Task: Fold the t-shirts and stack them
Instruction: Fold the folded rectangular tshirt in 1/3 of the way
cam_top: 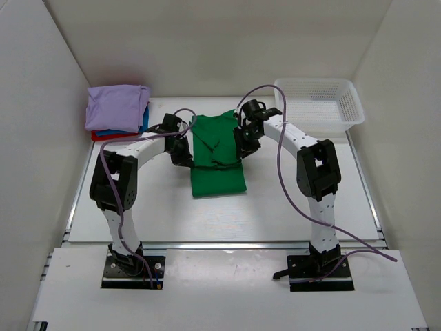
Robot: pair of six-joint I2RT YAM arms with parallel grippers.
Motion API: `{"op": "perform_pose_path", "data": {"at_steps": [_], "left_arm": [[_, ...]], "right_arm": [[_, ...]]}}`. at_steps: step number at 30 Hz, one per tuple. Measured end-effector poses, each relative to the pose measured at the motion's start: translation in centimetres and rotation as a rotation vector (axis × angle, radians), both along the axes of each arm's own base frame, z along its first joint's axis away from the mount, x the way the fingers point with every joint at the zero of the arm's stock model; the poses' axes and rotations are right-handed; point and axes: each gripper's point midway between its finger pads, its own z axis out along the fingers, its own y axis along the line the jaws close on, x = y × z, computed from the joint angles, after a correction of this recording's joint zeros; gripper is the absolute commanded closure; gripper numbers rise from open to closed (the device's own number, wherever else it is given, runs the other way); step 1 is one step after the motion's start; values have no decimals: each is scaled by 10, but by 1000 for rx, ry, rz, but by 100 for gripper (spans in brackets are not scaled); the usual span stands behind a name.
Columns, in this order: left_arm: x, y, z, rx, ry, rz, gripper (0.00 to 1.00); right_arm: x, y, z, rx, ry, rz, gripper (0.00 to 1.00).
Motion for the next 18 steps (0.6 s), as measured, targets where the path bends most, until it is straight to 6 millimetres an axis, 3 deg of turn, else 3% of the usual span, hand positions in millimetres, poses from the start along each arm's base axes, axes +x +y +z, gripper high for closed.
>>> {"op": "perform_pose_path", "data": {"at_steps": [4,7,8,15,18], "left_arm": [[19,5,0,-10,-15,43,63],[43,9,8,-47,-62,102,57],[53,10,14,-69,-90,118,48],[125,1,61,-200,-252,131,47],[119,0,68,-180,-266,77,47]], "right_arm": [[14,-1,1,-5,-29,-18,63],[28,-2,7,0,-78,-42,57],[34,-3,8,4,-98,-50,54],[50,-11,23,13,-191,-102,53],[35,-20,31,7,-207,-110,53]]}}
